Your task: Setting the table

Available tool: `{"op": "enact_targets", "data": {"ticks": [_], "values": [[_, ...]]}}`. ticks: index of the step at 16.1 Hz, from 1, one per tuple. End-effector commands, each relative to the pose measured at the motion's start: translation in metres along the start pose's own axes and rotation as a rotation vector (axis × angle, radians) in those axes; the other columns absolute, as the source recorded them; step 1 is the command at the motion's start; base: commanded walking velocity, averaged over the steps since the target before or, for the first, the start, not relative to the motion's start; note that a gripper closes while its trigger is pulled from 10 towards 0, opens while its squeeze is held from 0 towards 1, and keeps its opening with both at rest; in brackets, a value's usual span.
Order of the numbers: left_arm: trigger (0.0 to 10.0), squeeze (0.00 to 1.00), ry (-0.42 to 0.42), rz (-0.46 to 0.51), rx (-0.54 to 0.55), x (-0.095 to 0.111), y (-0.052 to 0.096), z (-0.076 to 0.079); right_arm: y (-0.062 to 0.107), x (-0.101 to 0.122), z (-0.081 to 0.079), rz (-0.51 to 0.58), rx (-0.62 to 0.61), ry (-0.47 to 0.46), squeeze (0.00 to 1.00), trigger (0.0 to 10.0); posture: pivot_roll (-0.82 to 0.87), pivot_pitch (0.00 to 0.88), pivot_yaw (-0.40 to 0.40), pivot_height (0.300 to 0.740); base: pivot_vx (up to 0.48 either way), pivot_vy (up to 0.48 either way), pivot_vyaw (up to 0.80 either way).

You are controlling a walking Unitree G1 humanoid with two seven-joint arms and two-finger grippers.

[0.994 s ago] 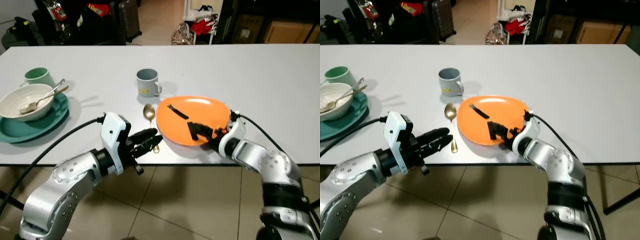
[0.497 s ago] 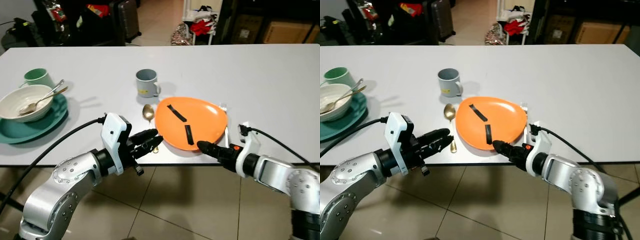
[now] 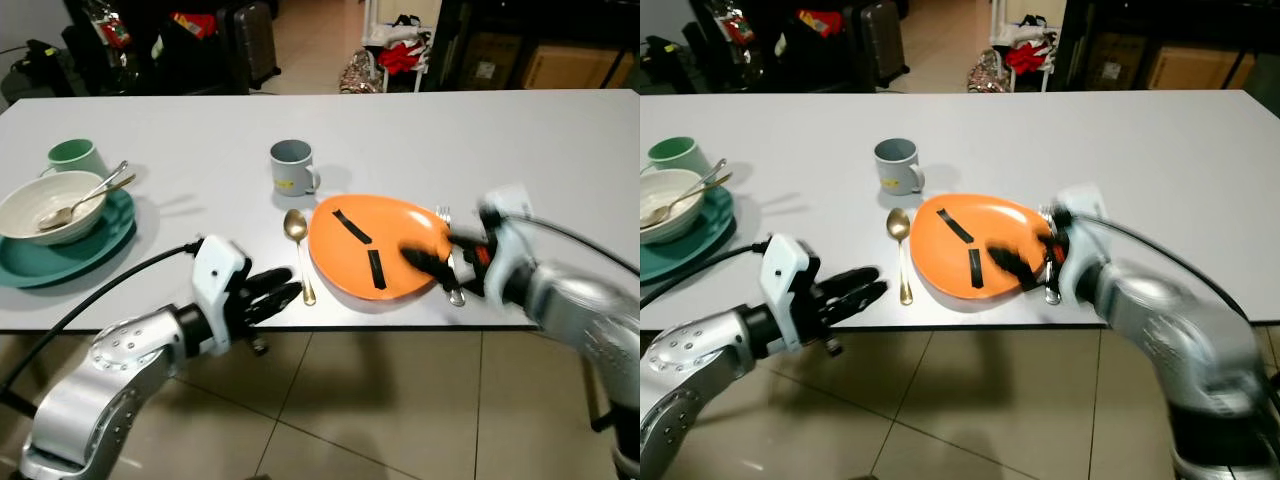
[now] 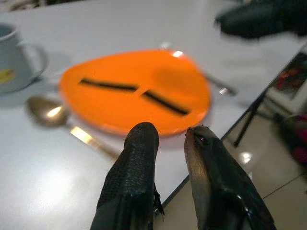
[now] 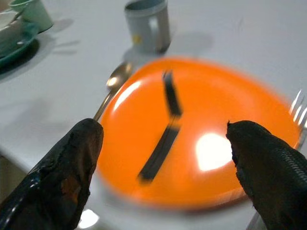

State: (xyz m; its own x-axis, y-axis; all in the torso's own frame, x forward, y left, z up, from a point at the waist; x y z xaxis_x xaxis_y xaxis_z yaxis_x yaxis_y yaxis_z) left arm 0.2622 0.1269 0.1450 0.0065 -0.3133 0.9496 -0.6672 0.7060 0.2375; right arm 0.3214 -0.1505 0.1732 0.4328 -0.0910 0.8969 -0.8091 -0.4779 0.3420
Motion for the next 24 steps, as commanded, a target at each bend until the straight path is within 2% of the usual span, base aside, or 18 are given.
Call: {"op": "enact_targets", "data": {"ticks": [1,2,3,4,5,6,7,10,11,14,23,24], "values": [[10.0,0.0,-0.03,-0.037,0.025,-0.006,0.005,-0.005,-0.017,-0.005,0.008,-0.011,-0.066,0.077,0.0,10.0,-0.02,0.017,0.062,0.74,0.0,0.0,0.0],[10.0,0.0,-0.036,-0.043,0.03,-0.007,0.007,-0.007,-0.028,-0.003,0.01,-0.004,-0.095,0.106,0.0,10.0,-0.02,0.018,0.063,0.74,0.0,0.0,0.0],[10.0,0.0,-0.038,-0.042,0.032,-0.006,0.008,-0.008,-0.043,-0.005,0.015,-0.022,-0.143,0.215,0.0,10.0,-0.01,0.022,0.064,0.74,0.0,0.0,0.0],[10.0,0.0,-0.04,-0.042,0.031,-0.005,0.008,-0.007,-0.053,-0.009,0.019,-0.044,-0.168,0.275,0.0,10.0,0.0,0.023,0.065,0.74,0.0,0.0,0.0],[10.0,0.0,-0.042,-0.043,0.031,-0.005,0.009,-0.007,-0.056,-0.01,0.021,-0.046,-0.177,0.297,0.0,10.0,0.0,0.023,0.065,0.74,0.0,0.0,0.0],[10.0,0.0,-0.045,-0.046,0.032,-0.005,0.009,-0.007,-0.066,-0.014,0.024,-0.063,-0.194,0.374,0.0,10.0,0.0,0.029,0.065,0.74,0.0,0.0,0.0],[10.0,0.0,-0.048,-0.05,0.033,-0.006,0.011,-0.007,-0.074,-0.017,0.027,-0.07,-0.217,0.411,0.0,10.0,0.01,0.032,0.066,0.74,0.0,0.0,0.0],[10.0,0.0,-0.05,-0.059,0.034,-0.007,0.013,-0.007,-0.091,-0.021,0.031,-0.044,-0.262,0.43,0.0,10.0,0.02,0.041,0.07,0.74,0.0,0.0,0.0],[10.0,0.0,-0.054,-0.065,0.036,-0.007,0.014,-0.007,-0.102,-0.027,0.025,-0.041,-0.242,0.423,0.0,10.0,0.03,0.041,0.073,0.74,0.0,0.0,0.0],[10.0,0.0,-0.058,-0.068,0.037,-0.007,0.015,-0.008,-0.113,-0.036,0.014,-0.054,-0.174,0.377,0.0,10.0,0.04,0.038,0.068,0.74,0.0,0.0,0.0],[10.0,0.0,-0.065,-0.072,0.035,-0.007,0.016,-0.009,-0.125,-0.049,-0.003,-0.05,-0.066,0.318,0.0,10.0,0.05,0.025,0.08,0.74,0.0,0.0,0.0],[10.0,0.0,-0.066,-0.071,0.033,-0.007,0.016,-0.009,-0.128,-0.061,-0.009,-0.081,-0.044,0.318,0.0,10.0,0.05,0.025,0.082,0.74,0.0,0.0,0.0]]}}
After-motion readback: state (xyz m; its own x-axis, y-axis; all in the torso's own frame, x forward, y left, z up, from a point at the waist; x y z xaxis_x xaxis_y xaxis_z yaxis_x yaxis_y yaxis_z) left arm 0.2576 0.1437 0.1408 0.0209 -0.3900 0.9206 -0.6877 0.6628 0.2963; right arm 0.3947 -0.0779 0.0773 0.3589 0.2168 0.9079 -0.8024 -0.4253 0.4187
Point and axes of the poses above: a point about 5 cm out from each wrist's last joint towards the gripper, its own y axis pointing back from the gripper into the wrist, its own x axis along the axis of the wrist's last joint, z = x × y, the point moved 4 cm from there along -y, pointing out of the wrist towards the gripper, and after that the axes turned 13 degrees about -y, right-handed, at the moved point
